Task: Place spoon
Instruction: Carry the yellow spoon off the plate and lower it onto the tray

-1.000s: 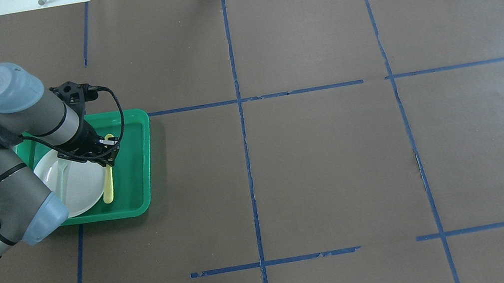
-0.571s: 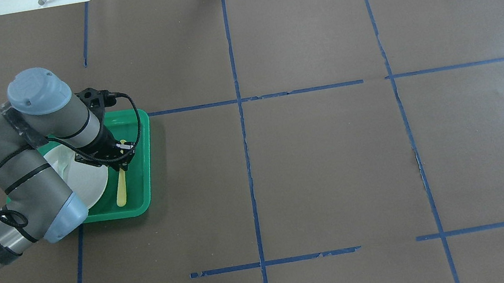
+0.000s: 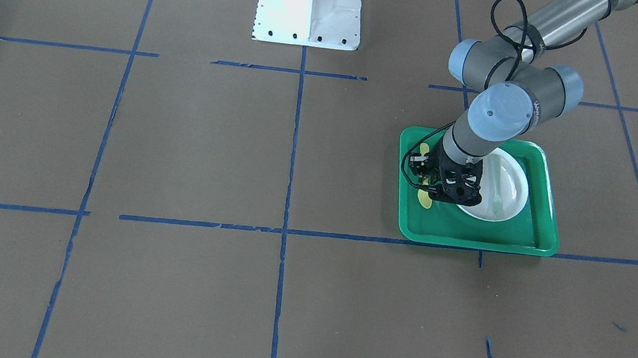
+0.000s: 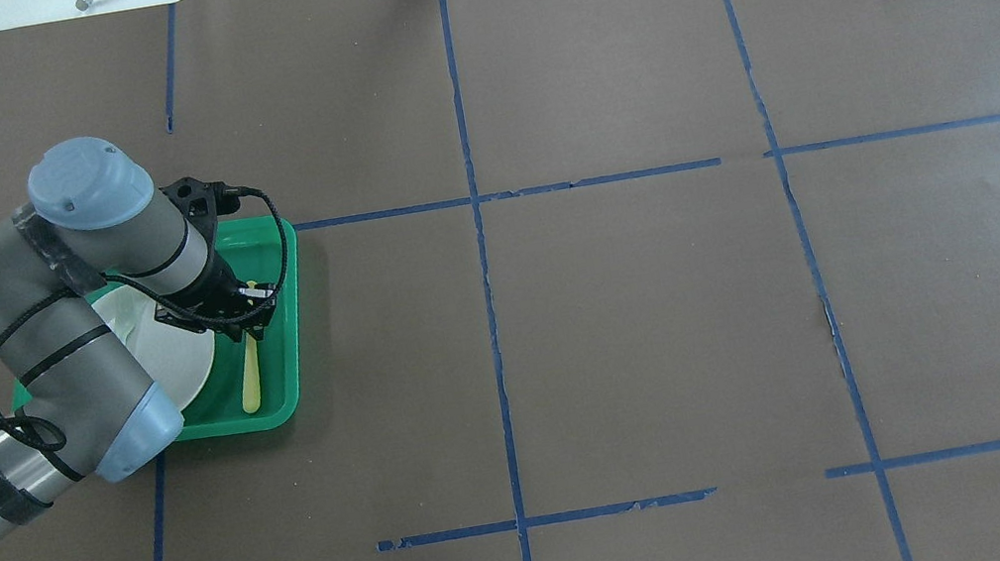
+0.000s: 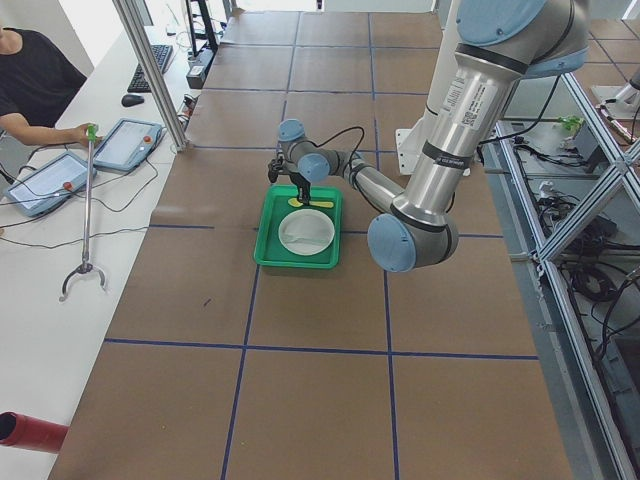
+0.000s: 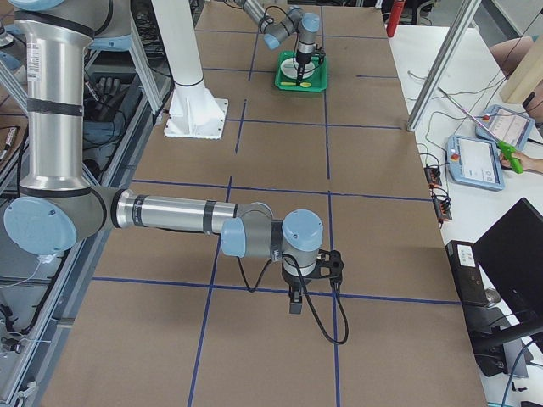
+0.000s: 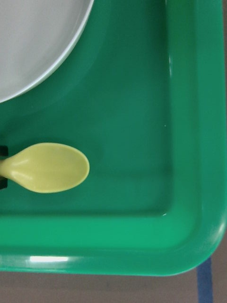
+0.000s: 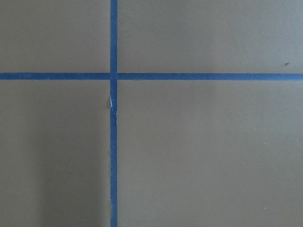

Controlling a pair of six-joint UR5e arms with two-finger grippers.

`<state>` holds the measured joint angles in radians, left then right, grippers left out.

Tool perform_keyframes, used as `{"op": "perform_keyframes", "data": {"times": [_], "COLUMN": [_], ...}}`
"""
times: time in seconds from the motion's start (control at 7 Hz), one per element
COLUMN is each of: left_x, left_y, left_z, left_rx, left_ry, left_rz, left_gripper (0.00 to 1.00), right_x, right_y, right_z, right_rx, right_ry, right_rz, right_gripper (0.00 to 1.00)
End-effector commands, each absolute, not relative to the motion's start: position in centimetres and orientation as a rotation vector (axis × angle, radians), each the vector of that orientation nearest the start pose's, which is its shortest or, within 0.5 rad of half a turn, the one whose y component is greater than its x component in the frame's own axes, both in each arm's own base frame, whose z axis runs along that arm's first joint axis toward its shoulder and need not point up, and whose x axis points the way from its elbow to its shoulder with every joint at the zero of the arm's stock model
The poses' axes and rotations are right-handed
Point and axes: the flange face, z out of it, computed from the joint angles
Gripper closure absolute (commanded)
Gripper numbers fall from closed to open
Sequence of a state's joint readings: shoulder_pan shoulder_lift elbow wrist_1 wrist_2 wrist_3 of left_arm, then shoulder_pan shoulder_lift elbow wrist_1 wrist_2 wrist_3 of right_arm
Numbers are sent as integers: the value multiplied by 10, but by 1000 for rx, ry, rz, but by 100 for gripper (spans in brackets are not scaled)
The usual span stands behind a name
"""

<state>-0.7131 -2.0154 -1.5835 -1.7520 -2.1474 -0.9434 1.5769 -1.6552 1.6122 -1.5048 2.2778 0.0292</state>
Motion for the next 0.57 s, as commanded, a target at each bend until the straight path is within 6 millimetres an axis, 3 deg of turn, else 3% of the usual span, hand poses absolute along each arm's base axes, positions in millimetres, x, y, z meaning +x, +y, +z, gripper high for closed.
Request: {"op": "perform_keyframes", "data": {"times": [0.0, 0.14, 0.29, 0.43], "left_x": [446, 407, 351, 297], "left_y": [-497, -525, -555, -558], "left_z": [378, 372, 362, 367], "left_rx": [-31, 8, 63, 116], "left_ry": [849, 855, 872, 856], "left_rz": [100, 46, -28, -16], "left_gripper": [28, 27, 27, 27], "right_x": [71, 71, 71, 71], "right_y": [-457, -457, -457, -457], "right_z": [676, 676, 676, 676], "right_rx": [14, 14, 14, 14], "right_ry": [-707, -707, -707, -707], "right_rz": [26, 26, 26, 26], "right_gripper": [0, 0, 0, 0]}}
